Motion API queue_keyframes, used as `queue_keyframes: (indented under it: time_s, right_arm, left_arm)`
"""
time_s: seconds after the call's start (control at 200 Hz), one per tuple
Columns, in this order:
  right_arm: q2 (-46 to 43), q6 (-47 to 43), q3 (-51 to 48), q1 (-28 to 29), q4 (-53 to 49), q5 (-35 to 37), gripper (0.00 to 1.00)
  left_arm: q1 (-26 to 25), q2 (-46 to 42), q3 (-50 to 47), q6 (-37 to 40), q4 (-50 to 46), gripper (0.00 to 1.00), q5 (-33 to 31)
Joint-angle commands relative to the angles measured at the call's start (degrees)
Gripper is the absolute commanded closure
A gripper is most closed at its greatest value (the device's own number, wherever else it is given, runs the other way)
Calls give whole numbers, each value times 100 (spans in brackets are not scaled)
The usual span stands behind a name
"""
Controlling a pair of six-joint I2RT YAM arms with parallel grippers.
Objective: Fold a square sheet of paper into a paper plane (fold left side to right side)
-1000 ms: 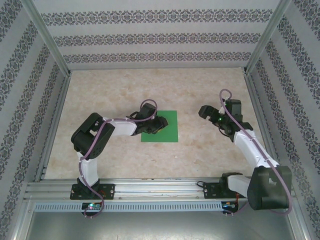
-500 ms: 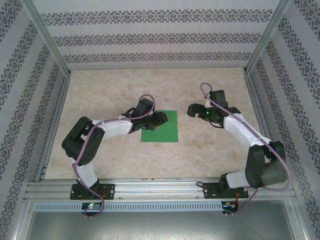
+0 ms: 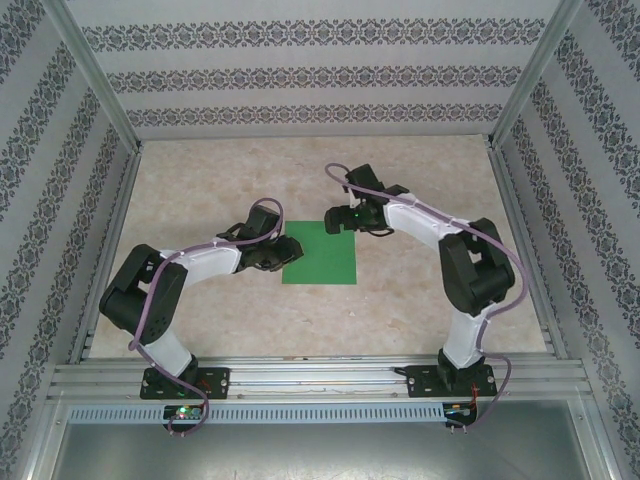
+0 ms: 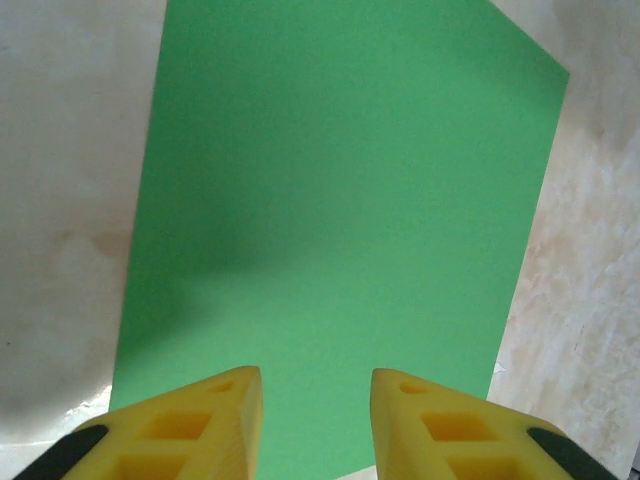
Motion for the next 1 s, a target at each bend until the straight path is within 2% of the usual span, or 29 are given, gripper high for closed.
queue_keyframes:
  time_s: [0.0, 0.495, 0.994]
  right_arm:
    - [349, -121, 414, 134, -393, 243, 2]
    - [1140, -123, 892, 303, -672, 300, 2]
    - [1235, -7, 764, 465, -791, -157, 2]
  left_arm:
    - [25, 192, 86, 237, -210, 68, 38]
    - [17, 587, 61, 112, -126, 72, 169]
    - [12, 632, -3, 50, -26, 72, 181]
